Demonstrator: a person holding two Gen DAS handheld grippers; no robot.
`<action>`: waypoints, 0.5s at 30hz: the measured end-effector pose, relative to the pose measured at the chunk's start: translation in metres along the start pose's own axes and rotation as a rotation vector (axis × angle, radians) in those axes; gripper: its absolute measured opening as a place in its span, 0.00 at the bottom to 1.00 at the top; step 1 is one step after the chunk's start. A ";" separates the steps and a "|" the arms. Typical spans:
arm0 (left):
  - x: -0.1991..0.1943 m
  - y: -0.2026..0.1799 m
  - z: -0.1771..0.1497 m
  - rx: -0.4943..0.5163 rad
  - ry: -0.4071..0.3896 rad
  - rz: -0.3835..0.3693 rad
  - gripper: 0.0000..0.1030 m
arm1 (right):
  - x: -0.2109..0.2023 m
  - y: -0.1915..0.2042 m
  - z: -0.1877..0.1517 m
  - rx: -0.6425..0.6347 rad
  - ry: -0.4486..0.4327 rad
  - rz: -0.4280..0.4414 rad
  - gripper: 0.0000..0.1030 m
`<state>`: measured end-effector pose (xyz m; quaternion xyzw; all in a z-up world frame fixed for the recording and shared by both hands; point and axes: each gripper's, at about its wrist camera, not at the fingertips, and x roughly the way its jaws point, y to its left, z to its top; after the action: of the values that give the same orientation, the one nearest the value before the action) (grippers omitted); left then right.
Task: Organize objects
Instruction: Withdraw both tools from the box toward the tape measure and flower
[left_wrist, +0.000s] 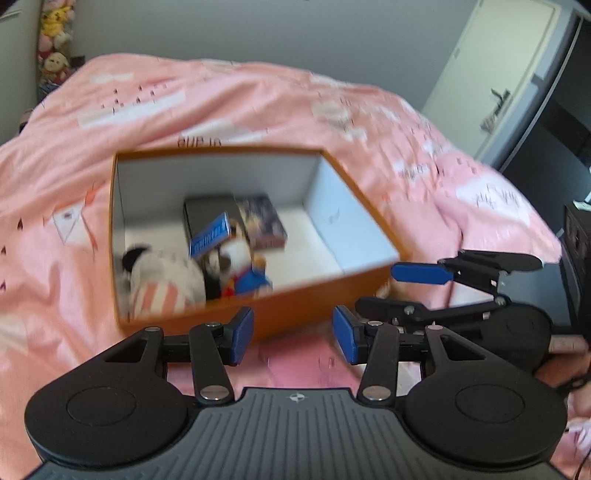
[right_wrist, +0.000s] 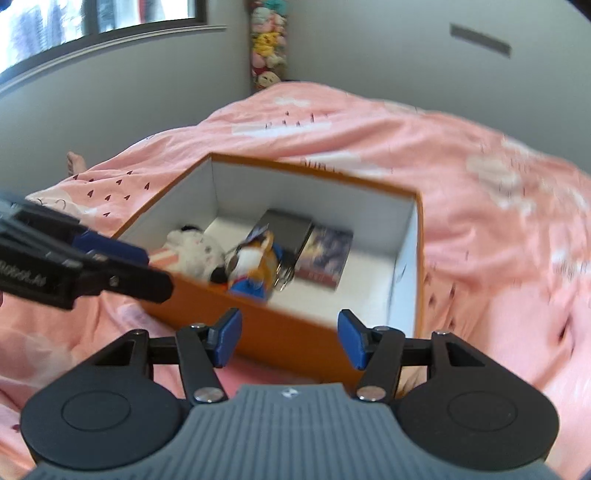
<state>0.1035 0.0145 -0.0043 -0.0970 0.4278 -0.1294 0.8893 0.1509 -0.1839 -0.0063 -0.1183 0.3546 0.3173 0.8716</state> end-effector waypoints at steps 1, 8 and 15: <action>-0.002 0.001 -0.006 0.000 0.014 0.004 0.53 | 0.001 0.001 -0.007 0.025 0.012 0.010 0.58; -0.013 0.019 -0.051 -0.034 0.149 0.036 0.54 | 0.018 0.015 -0.048 0.145 0.153 0.029 0.56; 0.000 0.023 -0.093 -0.078 0.299 0.046 0.59 | 0.021 0.045 -0.060 0.078 0.193 0.160 0.46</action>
<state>0.0336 0.0304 -0.0683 -0.1012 0.5621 -0.1055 0.8140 0.1007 -0.1651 -0.0628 -0.0856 0.4571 0.3590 0.8092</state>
